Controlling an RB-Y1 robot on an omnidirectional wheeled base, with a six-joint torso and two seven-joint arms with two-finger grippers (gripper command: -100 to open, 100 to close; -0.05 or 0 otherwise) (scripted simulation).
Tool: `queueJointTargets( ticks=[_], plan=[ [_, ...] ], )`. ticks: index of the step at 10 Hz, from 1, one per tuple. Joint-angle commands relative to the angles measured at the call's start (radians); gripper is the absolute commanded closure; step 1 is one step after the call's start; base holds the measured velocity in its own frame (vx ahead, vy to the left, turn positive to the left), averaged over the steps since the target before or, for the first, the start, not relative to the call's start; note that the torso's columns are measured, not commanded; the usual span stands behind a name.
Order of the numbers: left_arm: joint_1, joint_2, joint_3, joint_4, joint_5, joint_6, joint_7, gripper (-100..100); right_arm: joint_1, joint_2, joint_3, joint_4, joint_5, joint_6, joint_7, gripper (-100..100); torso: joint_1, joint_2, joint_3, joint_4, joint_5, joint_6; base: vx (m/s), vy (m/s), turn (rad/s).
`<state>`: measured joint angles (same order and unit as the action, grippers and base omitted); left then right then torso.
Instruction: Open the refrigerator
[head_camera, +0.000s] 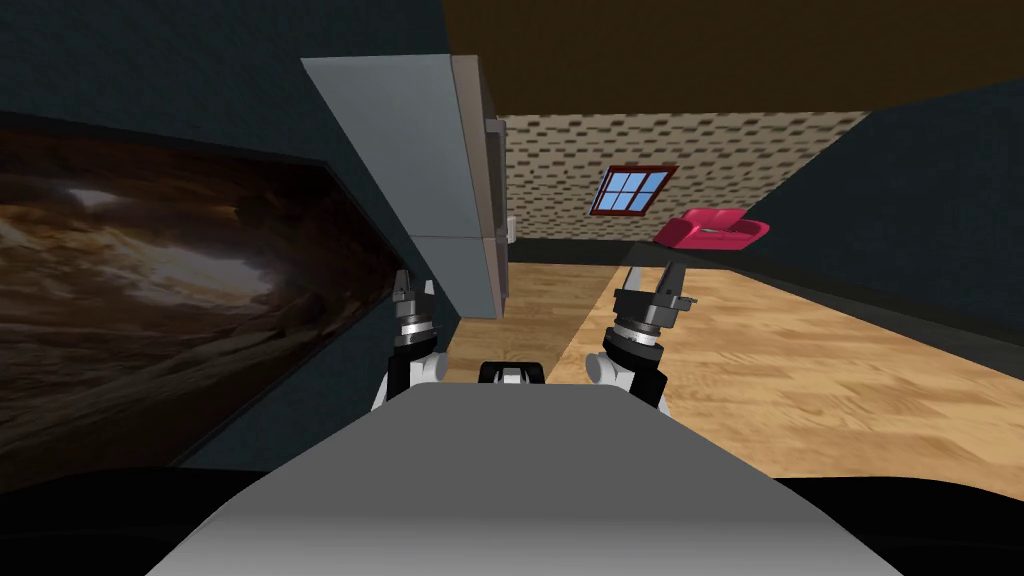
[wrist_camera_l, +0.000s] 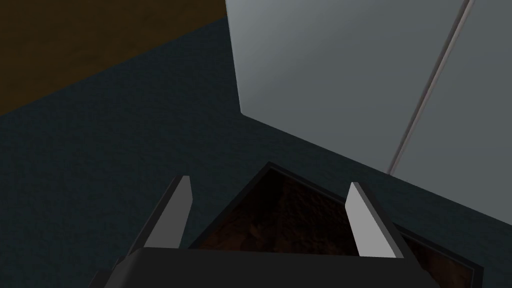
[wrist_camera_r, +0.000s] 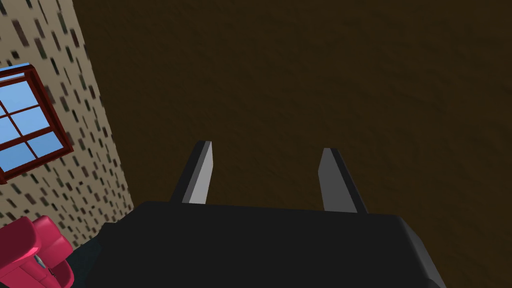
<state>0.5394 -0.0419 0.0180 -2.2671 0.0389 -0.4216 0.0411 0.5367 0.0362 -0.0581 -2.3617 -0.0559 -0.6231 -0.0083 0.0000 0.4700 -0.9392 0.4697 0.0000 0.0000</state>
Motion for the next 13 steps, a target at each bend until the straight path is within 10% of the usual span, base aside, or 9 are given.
queueJointTargets(
  ticks=[1, 2, 3, 8, 13],
  plan=[
    [0.0, 0.0, 0.0, 0.0, 0.0, 0.0, 0.0, 0, 0.0, 0.0, 0.0, 0.0, 0.0, 0.0, 0.0, 0, 0.0, 0.074, -0.148, 0.074, 0.0, 0.0, 0.0, 0.0, 0.0],
    [0.0, 0.0, 0.0, 0.0, 0.0, 0.0, 0.0, 0, 0.0, 0.0, 0.0, 0.0, 0.0, 0.0, 0.0, 0, 0.0, 0.148, -0.295, 0.148, 0.0, 0.0, 0.0, 0.0, 0.0],
    [-0.011, 0.047, -0.002, -0.005, 0.001, 0.016, 0.002, -100, 0.0, 0.0, 0.0, 0.0, 0.0, 0.0, 0.0, 0, 0.0, 0.221, -0.443, 0.221, 0.0, 0.0, 0.017, -0.012, 0.0],
    [-0.101, 0.182, -0.012, -0.034, 0.011, 0.147, 0.019, -100, 0.0, 0.0, 0.0, 0.0, 0.0, 0.0, 0.0, 0, -0.001, 0.267, -0.538, 0.268, 0.0, 0.0, 0.058, -0.04, 0.003],
    [-0.157, 0.214, -0.018, -0.047, 0.016, 0.247, 0.029, -100, 0.0, 0.0, 0.0, 0.0, 0.0, 0.0, 0.0, 0, 0.001, 0.268, -0.537, 0.268, 0.0, 0.0, 0.055, -0.04, 0.004]
  ],
)
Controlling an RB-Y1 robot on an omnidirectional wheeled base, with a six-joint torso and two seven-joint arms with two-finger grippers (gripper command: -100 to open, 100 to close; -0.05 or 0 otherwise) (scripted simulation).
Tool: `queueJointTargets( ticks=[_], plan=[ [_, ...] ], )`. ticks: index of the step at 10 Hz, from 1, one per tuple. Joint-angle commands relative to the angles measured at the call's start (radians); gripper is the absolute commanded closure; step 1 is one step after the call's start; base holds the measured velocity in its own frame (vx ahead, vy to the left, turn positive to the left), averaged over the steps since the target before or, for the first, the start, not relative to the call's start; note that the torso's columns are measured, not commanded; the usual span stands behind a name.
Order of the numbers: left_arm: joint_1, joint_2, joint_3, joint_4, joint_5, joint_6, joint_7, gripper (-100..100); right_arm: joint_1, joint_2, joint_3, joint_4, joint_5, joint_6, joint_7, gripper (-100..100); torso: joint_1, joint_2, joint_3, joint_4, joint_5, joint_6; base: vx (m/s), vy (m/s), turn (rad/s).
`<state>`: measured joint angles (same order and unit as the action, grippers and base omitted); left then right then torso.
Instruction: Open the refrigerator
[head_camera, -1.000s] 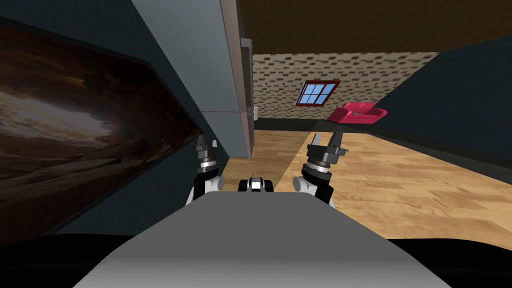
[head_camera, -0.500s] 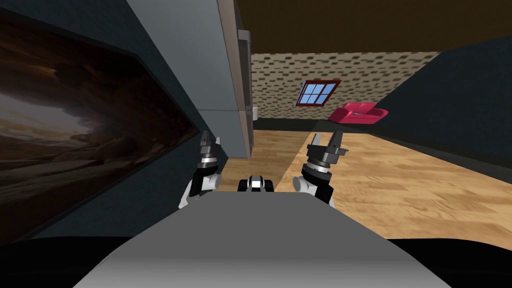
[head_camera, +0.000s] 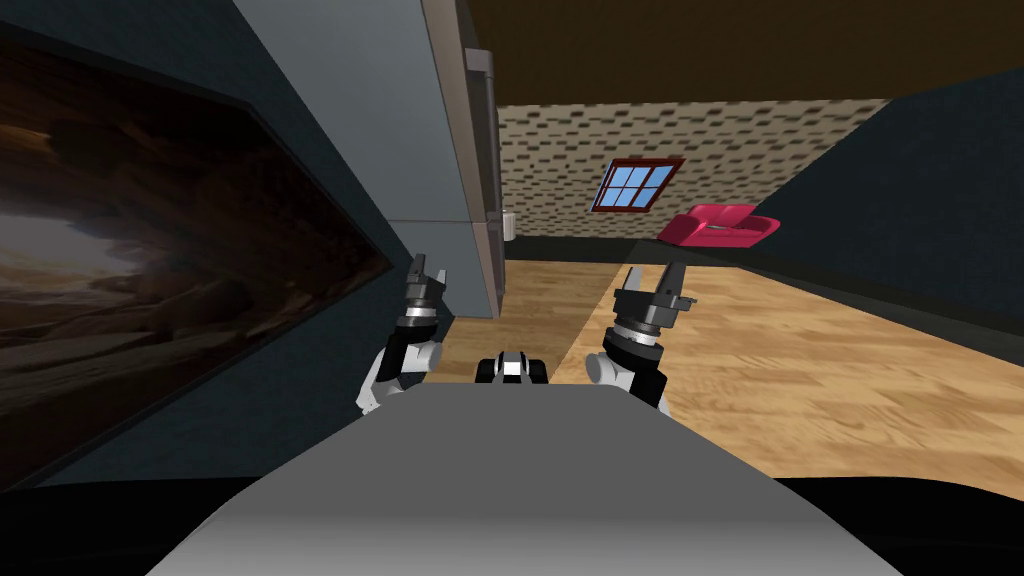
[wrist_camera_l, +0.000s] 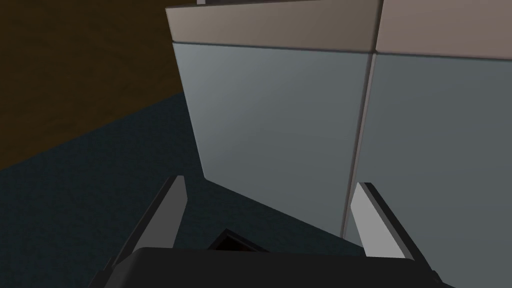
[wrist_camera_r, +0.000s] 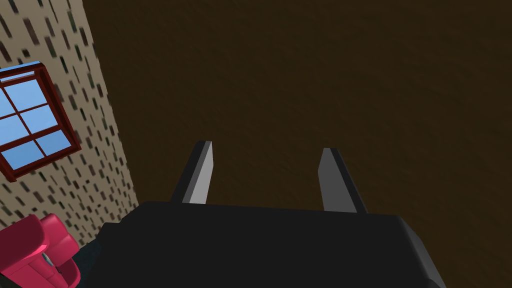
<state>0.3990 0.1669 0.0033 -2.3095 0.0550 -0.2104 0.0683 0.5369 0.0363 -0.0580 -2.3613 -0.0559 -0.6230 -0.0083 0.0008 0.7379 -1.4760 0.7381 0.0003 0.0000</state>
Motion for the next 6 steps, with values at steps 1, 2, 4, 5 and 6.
queueJointTargets(
  ticks=[1, 2, 4, 5, 6],
  plan=[
    [-0.048, 0.016, -0.006, -0.011, 0.003, 0.073, 0.007, -100, 0.0, 0.0, 0.0, 0.0, 0.0, 0.0, 0.0, 0, -0.001, 0.0, 0.0, 0.0, 0.0, 0.0, 0.057, -0.036, 0.006],
    [-0.048, 0.016, -0.006, -0.011, 0.003, 0.086, 0.007, -100, 0.0, 0.0, 0.0, 0.0, 0.0, 0.0, 0.0, 0, -0.001, 0.0, 0.0, 0.0, 0.0, 0.0, 0.055, -0.039, 0.003],
    [-0.081, 0.025, -0.008, -0.017, 0.006, 0.14, 0.012, -100, 0.0, 0.0, 0.0, 0.0, 0.0, 0.0, 0.0, 0, -0.002, -0.001, -0.001, 0.0, -0.001, 0.0, 0.067, -0.047, 0.006],
    [-0.115, 0.032, -0.011, -0.023, 0.009, 0.178, 0.017, -100, 0.0, 0.0, 0.0, 0.0, 0.0, 0.0, 0.0, 0, -0.001, 0.0, 0.0, 0.0, 0.0, 0.0, 0.071, -0.053, 0.008],
    [-0.115, 0.032, -0.011, -0.023, 0.009, 0.196, 0.017, -100, 0.0, 0.0, 0.0, 0.0, 0.0, 0.0, 0.0, 0, -0.001, 0.0, 0.0, 0.0, 0.0, 0.0, 0.066, -0.045, 0.004]
  ],
)
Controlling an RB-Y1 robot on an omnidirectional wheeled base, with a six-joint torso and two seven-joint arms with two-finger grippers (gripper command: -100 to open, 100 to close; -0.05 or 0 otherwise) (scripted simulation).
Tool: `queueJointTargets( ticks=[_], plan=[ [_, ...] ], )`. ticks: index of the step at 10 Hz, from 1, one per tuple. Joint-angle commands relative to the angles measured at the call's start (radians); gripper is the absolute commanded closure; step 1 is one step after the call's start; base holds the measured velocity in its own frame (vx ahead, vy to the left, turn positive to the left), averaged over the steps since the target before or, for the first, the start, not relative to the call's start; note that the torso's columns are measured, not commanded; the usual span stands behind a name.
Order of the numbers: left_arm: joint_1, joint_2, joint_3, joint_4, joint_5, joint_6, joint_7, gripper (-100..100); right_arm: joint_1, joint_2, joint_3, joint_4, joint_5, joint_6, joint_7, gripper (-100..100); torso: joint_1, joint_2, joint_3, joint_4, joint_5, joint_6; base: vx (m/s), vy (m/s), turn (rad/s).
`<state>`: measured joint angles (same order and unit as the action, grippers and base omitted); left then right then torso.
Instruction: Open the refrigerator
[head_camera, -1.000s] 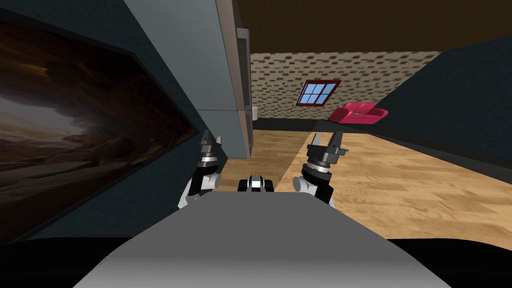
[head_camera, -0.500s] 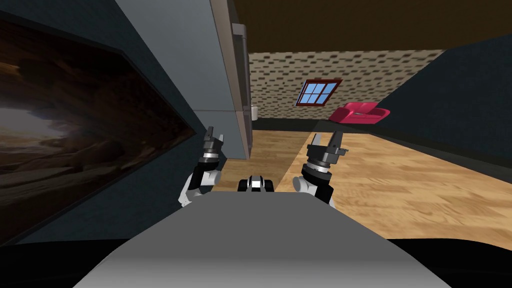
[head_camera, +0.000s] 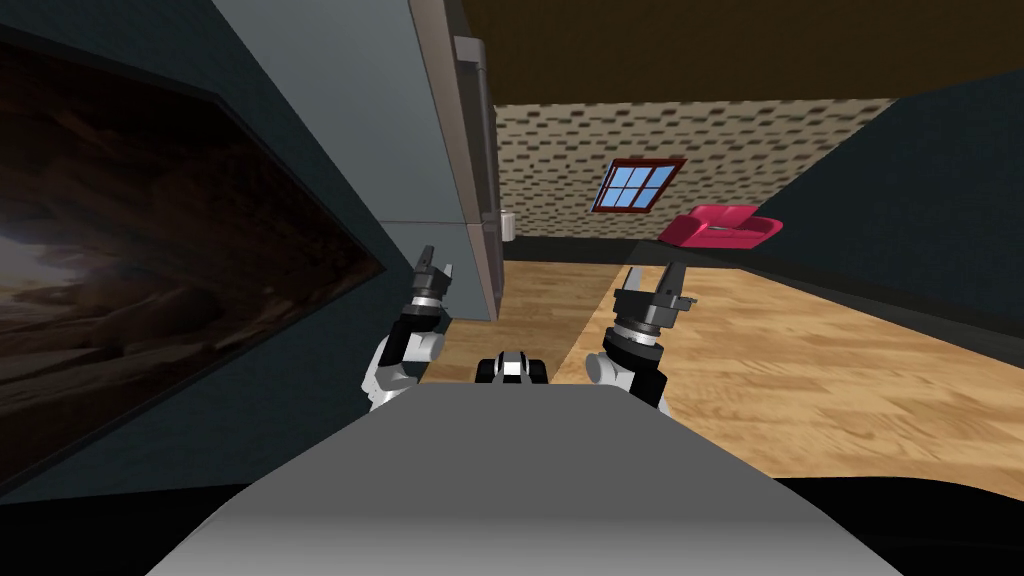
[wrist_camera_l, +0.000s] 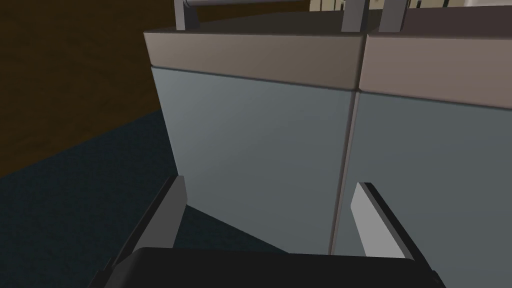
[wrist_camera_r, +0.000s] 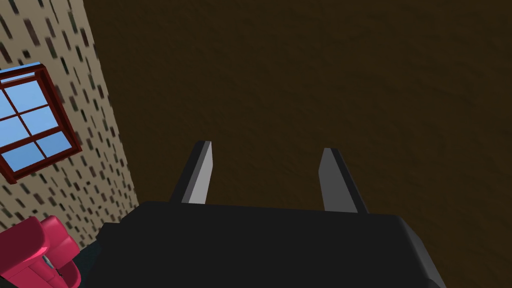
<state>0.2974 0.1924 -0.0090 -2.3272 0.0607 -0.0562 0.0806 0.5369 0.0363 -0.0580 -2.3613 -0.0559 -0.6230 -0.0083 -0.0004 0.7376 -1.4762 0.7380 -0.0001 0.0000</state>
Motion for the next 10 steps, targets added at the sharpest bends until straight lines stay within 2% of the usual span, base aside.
queueJointTargets(
  ticks=[1, 2, 3, 4, 5, 7, 8, 9, 10],
  plan=[
    [-0.05, 0.011, -0.001, -0.012, 0.007, 0.075, 0.01, -100, 0.0, 0.0, 0.0, 0.0, 0.0, 0.0, 0.0, 0, 0.001, 0.001, 0.0, 0.0, 0.0, 0.0, 0.066, -0.042, 0.009],
    [-0.05, 0.011, -0.001, -0.012, 0.007, 0.101, 0.01, -100, 0.0, 0.0, 0.0, 0.0, 0.0, 0.0, 0.0, 0, 0.001, 0.001, 0.0, 0.0, 0.0, 0.0, 0.062, -0.035, 0.004],
    [-0.086, 0.014, -0.003, -0.018, 0.009, 0.13, 0.015, -100, 0.0, 0.0, 0.0, 0.0, 0.0, 0.0, 0.0, 0, 0.001, 0.001, 0.0, 0.0, 0.0, 0.0, 0.089, -0.048, 0.009],
    [-0.086, 0.014, -0.003, -0.018, 0.009, 0.161, 0.015, -100, 0.0, 0.0, 0.0, 0.0, 0.0, 0.0, 0.0, 0, 0.0, -0.001, 0.0, 0.0, 0.0, 0.0, 0.074, -0.036, 0.006],
    [-0.124, 0.016, -0.005, -0.023, 0.012, 0.189, 0.02, -100, 0.0, 0.0, 0.0, 0.0, 0.0, 0.0, 0.0, 0, 0.001, 0.0, 0.0, 0.0, 0.0, 0.0, 0.072, -0.049, 0.011],
    [-0.124, 0.016, -0.005, -0.023, 0.012, 0.225, 0.02, -100, 0.0, 0.0, 0.0, 0.0, 0.0, 0.0, 0.0, 0, 0.0, 0.001, 0.001, 0.0, 0.0, 0.0, 0.048, -0.036, 0.003],
    [-0.161, 0.017, -0.006, -0.029, 0.015, 0.266, 0.025, -100, 0.0, 0.0, 0.0, 0.0, 0.0, 0.0, 0.0, 0, 0.002, 0.003, 0.002, 0.001, 0.0, 0.0, 0.043, -0.031, 0.011],
    [-0.161, 0.017, -0.006, -0.029, 0.015, 0.288, 0.025, -100, 0.0, 0.0, 0.0, 0.0, 0.0, 0.0, 0.0, 0, 0.001, 0.001, 0.001, 0.0, 0.0, 0.0, 0.053, -0.033, 0.007],
    [-0.198, 0.018, -0.006, -0.035, 0.017, 0.319, 0.029, -100, 0.0, 0.0, 0.0, 0.0, 0.0, 0.0, 0.0, 0, 0.001, 0.0, 0.0, 0.0, 0.0, 0.0, 0.087, -0.049, 0.011]
  ],
)
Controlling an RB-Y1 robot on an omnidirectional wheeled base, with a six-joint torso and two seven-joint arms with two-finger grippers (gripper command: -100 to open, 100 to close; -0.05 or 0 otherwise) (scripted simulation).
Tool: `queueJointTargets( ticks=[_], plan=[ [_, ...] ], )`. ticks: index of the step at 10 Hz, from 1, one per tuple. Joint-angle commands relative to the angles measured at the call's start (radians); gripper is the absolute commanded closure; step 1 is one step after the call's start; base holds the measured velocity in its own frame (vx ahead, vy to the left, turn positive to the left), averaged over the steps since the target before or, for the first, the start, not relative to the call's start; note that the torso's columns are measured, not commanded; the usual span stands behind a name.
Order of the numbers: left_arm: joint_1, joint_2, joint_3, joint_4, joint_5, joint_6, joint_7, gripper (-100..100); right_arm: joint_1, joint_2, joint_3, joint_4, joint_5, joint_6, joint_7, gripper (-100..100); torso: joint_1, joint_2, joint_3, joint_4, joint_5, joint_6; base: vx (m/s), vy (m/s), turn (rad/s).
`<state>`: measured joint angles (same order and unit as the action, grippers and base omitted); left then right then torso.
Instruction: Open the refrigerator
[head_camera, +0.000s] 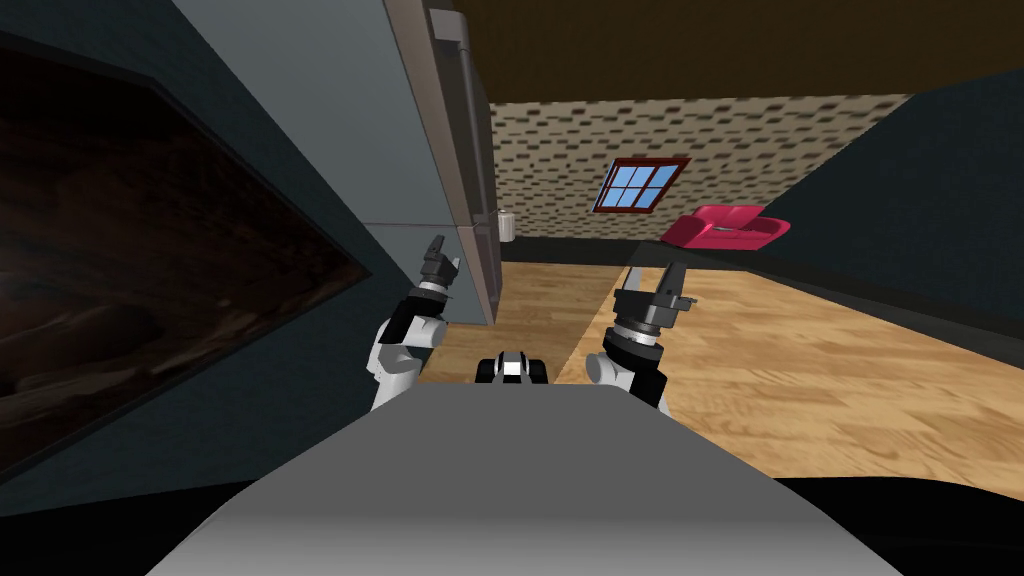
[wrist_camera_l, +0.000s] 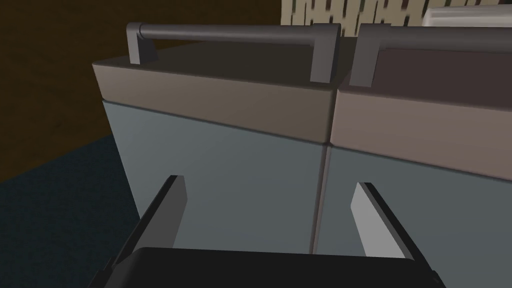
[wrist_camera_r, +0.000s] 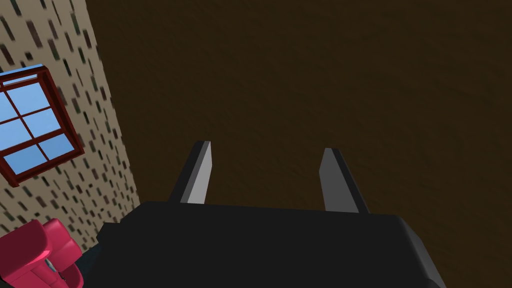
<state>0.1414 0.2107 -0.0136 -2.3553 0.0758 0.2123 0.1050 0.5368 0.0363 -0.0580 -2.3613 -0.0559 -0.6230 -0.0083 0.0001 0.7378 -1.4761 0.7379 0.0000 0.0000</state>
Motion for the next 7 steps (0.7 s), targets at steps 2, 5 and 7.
queueJointTargets(
  ticks=[2, 5, 7],
  plan=[
    [-0.079, -0.002, -0.001, -0.013, 0.004, 0.111, 0.008, -100, 0.0, 0.0, 0.0, 0.0, 0.0, 0.0, 0.0, 0, -0.001, -0.001, -0.001, -0.001, 0.0, 0.0, 0.09, -0.046, 0.011],
    [-0.116, -0.003, 0.001, -0.018, 0.005, 0.188, 0.01, -100, 0.0, 0.0, 0.0, 0.0, 0.0, 0.0, 0.0, 0, 0.001, 0.004, 0.002, 0.001, 0.0, 0.0, 0.055, -0.032, 0.006],
    [-0.151, -0.005, 0.003, -0.024, 0.006, 0.242, 0.012, -100, 0.0, 0.0, 0.0, 0.0, 0.0, 0.0, 0.0, 0, 0.0, 0.001, 0.0, 0.0, 0.0, 0.0, 0.061, -0.032, 0.013]
  ],
)
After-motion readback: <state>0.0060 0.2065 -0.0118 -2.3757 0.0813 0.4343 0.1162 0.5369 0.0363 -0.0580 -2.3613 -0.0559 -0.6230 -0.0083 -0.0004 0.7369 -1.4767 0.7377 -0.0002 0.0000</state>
